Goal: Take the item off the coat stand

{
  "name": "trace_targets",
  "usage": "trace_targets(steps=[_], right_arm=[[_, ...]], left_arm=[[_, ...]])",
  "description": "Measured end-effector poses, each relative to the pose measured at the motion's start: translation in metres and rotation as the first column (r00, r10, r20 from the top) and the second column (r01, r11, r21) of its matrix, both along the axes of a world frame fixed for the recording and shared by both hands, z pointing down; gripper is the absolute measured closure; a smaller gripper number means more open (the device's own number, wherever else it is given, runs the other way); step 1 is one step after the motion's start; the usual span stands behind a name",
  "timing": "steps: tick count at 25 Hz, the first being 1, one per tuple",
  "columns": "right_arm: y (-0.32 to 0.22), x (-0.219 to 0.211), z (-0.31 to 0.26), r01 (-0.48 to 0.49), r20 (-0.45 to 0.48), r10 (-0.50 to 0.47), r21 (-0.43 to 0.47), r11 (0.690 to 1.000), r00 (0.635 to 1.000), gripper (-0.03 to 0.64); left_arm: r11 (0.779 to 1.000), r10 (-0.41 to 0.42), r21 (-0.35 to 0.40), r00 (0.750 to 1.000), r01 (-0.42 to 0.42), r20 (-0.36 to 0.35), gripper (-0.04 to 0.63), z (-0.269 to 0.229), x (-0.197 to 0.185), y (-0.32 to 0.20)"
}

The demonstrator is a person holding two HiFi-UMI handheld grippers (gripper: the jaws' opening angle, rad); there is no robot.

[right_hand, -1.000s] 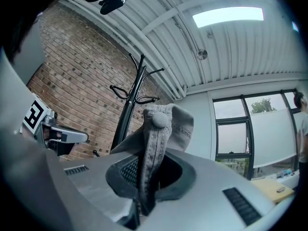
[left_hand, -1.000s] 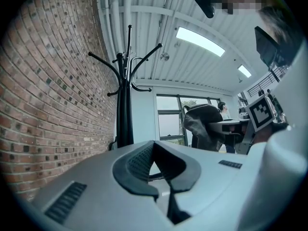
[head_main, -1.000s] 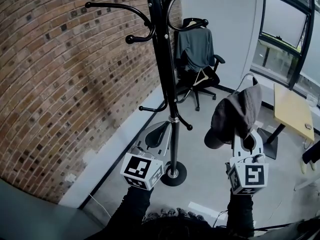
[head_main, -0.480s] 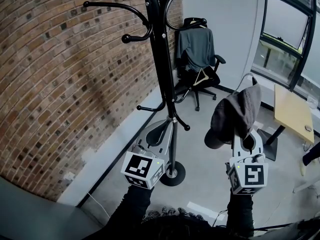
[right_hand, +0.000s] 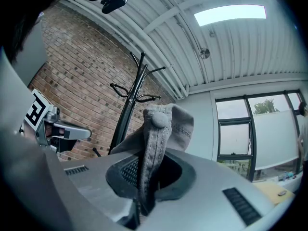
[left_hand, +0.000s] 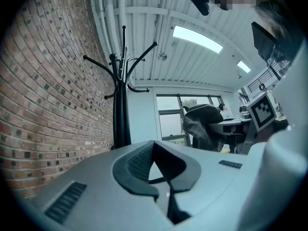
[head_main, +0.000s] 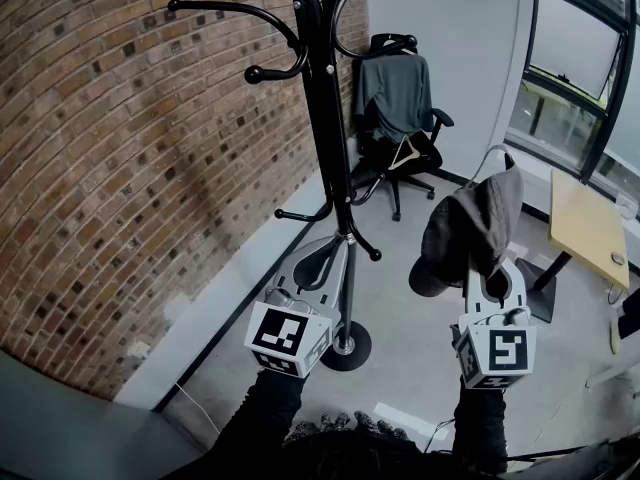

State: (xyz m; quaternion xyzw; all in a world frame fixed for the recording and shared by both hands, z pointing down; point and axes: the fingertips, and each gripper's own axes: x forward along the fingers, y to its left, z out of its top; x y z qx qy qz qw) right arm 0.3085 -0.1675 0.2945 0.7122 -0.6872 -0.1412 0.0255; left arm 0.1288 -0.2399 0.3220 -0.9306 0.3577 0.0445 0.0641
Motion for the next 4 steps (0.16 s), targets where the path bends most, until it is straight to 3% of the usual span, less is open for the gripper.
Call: trace_targets(steps=[4], right_arm=[[0.0012,-0.0012,-0.0030,0.003,-0.001,-0.003,0.004,1.000,1.000,0.592]], left_arm=[[1.000,-0.001,-0.005,1.000,0.001,0.000,0.588,0.0014,-0.0010,0.0013]])
